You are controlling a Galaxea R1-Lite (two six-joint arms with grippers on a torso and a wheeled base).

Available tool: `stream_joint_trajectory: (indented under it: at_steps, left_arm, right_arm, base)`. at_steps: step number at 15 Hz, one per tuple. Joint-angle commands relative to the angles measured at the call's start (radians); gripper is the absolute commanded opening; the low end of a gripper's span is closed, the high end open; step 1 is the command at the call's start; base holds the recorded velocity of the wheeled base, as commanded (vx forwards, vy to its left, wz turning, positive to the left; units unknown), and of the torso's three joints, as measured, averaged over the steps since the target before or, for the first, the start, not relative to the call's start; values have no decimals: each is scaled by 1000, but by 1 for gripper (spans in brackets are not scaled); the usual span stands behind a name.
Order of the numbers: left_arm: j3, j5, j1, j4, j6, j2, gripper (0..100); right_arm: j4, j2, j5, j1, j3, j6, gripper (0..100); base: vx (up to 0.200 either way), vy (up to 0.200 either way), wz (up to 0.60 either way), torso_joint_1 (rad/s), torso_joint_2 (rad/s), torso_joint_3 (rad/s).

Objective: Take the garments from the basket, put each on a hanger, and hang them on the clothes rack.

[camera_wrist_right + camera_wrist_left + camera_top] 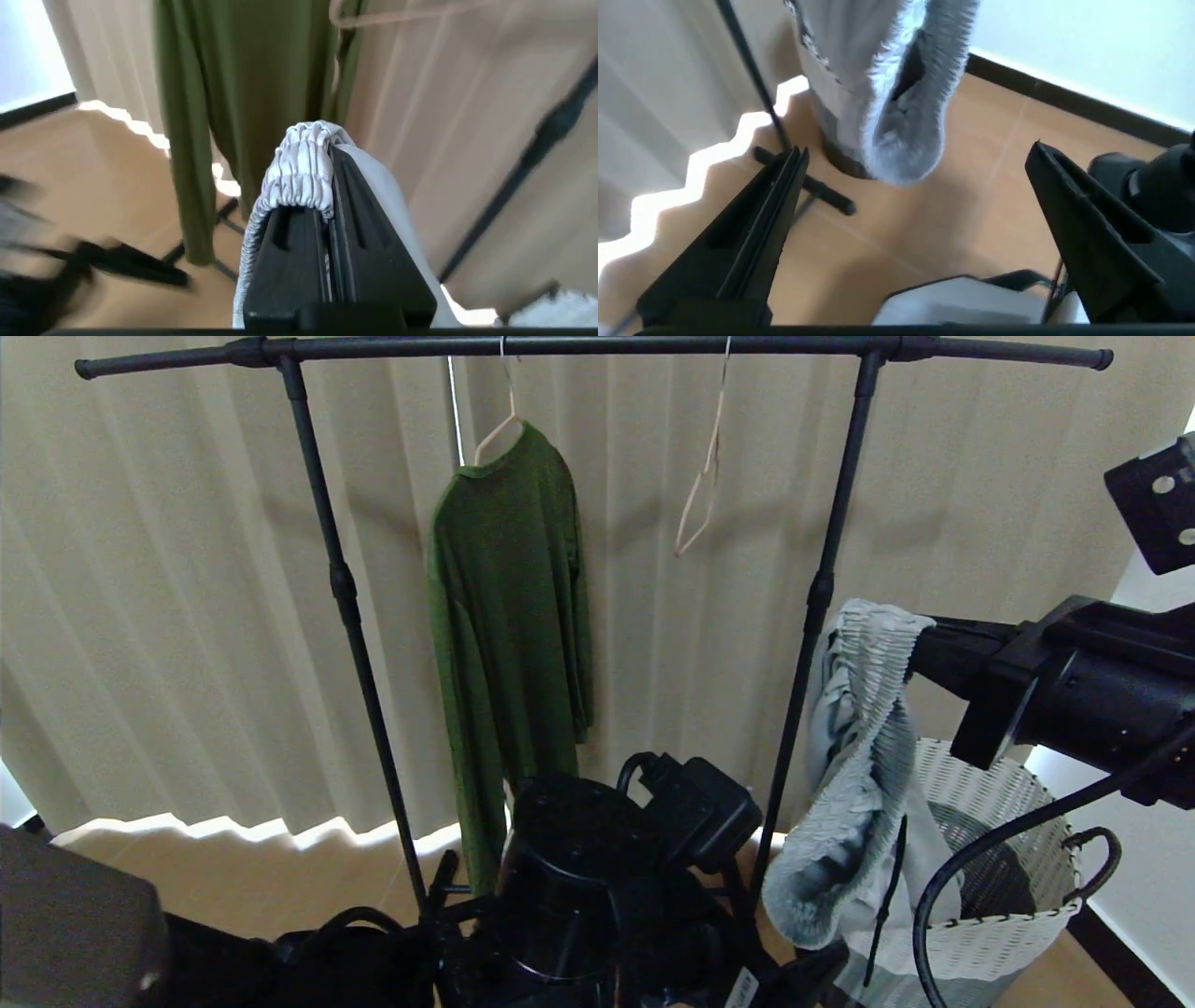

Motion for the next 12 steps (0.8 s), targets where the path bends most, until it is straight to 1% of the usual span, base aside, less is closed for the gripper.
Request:
stream_joint_trajectory:
  at_steps: [1, 2, 4, 5, 7, 10, 11, 12]
  left_arm:
    - [-86, 14, 3, 1, -41, 102, 100]
    - [-106, 46, 8, 0, -42, 127, 100]
    - [-133, 144, 30, 0, -44, 167, 100]
    - [-143, 157, 40, 0, -44, 179, 100]
    - [-159, 157, 51, 1, -44, 199, 100]
    - [-144, 160, 59, 3, -46, 210, 100]
    - [-126, 160, 62, 4, -44, 204, 0]
    - [-104, 160, 68, 3, -44, 199, 0]
  right_arm:
    - [-3, -12, 1, 11, 4, -1, 0]
    - [-3, -13, 1, 11, 4, -1, 0]
    - [-4, -26, 7, 11, 2, 5, 0]
    - [-4, -37, 36, 11, 4, 15, 0]
    - [-3, -53, 82, 11, 4, 22, 0]
    - [-4, -60, 84, 9, 1, 22, 0]
    - [-3, -67, 84, 9, 1, 22, 0]
    - [-3, -69, 84, 8, 1, 22, 0]
  base:
    - [0, 0, 0, 0, 0, 0]
    - [0, 0, 0, 0, 0, 0]
    - [0, 0, 0, 0, 0, 0]
    - [0, 0, 0, 0, 0, 0]
    - [0, 0, 0, 0, 0, 0]
    - [0, 0, 0, 0, 0, 0]
    - [0, 0, 0, 0, 0, 0]
    - [0, 0, 0, 0, 0, 0]
